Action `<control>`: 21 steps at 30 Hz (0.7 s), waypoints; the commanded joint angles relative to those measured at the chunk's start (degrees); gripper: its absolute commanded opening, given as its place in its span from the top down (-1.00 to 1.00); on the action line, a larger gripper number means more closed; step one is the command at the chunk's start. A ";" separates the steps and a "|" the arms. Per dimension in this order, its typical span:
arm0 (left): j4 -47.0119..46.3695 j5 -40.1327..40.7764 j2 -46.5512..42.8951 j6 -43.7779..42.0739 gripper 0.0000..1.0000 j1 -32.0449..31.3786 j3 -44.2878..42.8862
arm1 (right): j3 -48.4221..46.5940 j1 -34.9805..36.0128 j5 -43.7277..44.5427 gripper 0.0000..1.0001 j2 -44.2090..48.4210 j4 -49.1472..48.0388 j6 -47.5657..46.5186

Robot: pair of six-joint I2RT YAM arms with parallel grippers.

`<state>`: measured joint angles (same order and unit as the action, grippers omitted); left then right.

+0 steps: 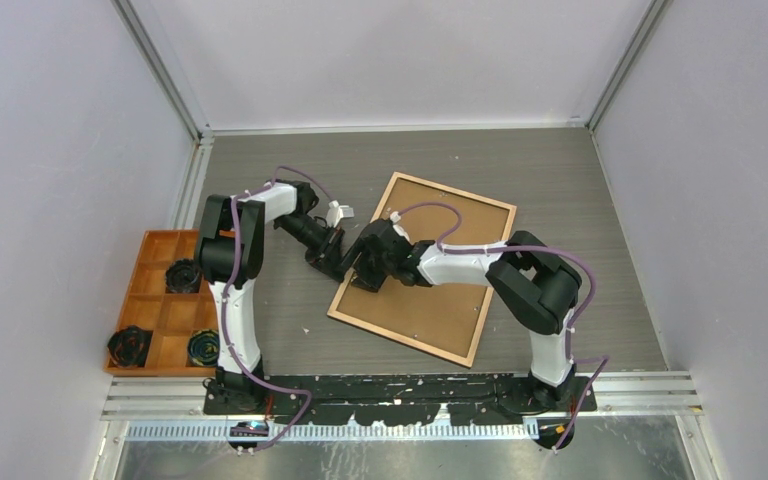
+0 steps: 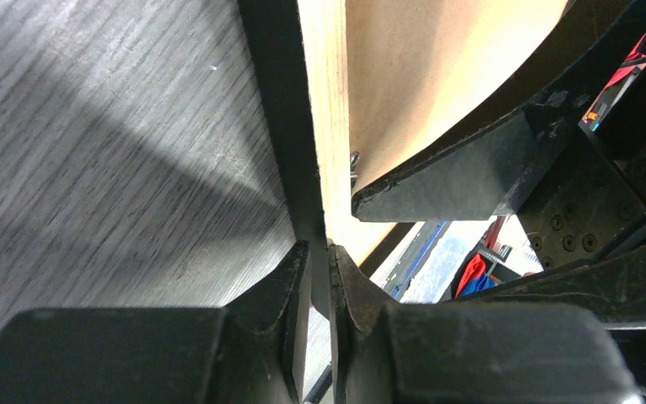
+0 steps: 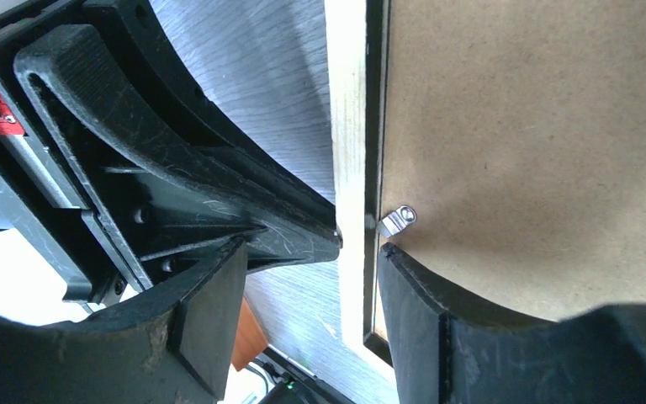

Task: Put the photo into the frame
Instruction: Install the photo frame at the center of the board.

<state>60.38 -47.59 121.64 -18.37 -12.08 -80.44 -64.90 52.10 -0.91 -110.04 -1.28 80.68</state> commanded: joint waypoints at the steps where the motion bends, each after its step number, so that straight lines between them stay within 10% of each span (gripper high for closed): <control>1: -1.14 1.78 -0.88 -1.53 0.71 0.12 0.81 | -2.33 0.17 3.70 -0.23 -0.23 -0.01 -1.64; 21: -0.94 1.97 -1.06 -2.29 0.72 0.12 1.10 | -1.59 0.11 6.06 -0.08 2.99 3.34 -5.54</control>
<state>60.38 -47.66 121.64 -18.59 -12.03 -80.34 -65.47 52.18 2.09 -110.10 0.25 76.64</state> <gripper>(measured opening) 0.143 0.529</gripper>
